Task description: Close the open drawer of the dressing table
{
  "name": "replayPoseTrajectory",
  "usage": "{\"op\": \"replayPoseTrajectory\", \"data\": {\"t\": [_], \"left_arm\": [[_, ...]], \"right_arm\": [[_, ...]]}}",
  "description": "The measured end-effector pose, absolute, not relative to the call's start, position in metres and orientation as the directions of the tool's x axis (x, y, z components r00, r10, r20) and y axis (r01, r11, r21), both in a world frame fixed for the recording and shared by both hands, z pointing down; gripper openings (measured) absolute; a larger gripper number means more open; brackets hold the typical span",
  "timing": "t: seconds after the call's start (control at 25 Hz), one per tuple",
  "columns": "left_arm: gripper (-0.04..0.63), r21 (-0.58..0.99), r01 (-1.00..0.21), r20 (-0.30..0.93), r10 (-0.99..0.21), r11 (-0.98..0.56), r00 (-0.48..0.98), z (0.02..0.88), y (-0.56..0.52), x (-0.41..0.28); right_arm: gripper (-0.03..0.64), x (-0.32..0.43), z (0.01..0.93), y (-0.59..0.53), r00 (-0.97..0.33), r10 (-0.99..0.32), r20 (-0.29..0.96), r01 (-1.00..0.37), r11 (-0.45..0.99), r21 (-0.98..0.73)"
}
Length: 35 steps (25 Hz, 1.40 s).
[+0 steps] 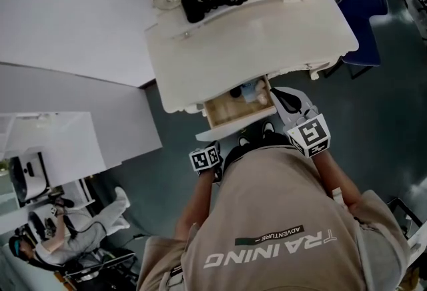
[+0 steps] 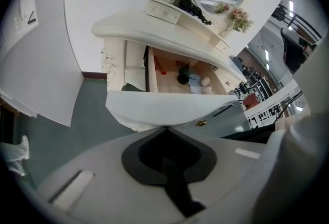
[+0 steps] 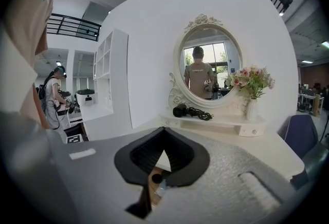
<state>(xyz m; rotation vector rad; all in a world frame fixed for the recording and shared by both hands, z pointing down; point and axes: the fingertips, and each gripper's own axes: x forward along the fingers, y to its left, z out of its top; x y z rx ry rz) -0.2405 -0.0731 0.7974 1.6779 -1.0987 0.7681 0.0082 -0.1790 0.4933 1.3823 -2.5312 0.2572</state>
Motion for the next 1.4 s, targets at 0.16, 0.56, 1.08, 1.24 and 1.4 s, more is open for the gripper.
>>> {"op": "replayPoseTrajectory", "data": {"t": [0.16, 0.56, 1.08, 1.24, 1.4], "left_arm": [[0.018, 0.359, -0.928, 0.867, -0.331, -0.105, 0.373, 0.795, -0.078, -0.24], [0.018, 0.304, -0.952, 0.877, -0.378, -0.04, 0.296, 0.796, -0.095, -0.243], [0.018, 0.304, -0.951, 0.87, -0.425, 0.061, 0.251, 0.795, -0.131, -0.248], [0.018, 0.307, -0.947, 0.868, -0.434, 0.09, 0.24, 0.796, -0.145, -0.25], [0.018, 0.3, -0.949, 0.869, -0.439, 0.098, 0.229, 0.795, -0.159, -0.251]], "right_arm": [[0.003, 0.014, 0.496, -0.186, -0.547, -0.79, 0.278, -0.828, 0.559, -0.042], [0.003, 0.026, 0.506, -0.204, -0.616, -0.75, 0.24, -0.782, 0.619, -0.074], [0.003, 0.026, 0.518, -0.208, -0.676, -0.682, 0.279, -0.725, 0.682, -0.092], [0.003, 0.034, 0.518, -0.217, -0.675, -0.683, 0.278, -0.728, 0.678, -0.101], [0.003, 0.041, 0.518, -0.223, -0.671, -0.685, 0.283, -0.733, 0.672, -0.11]]}}
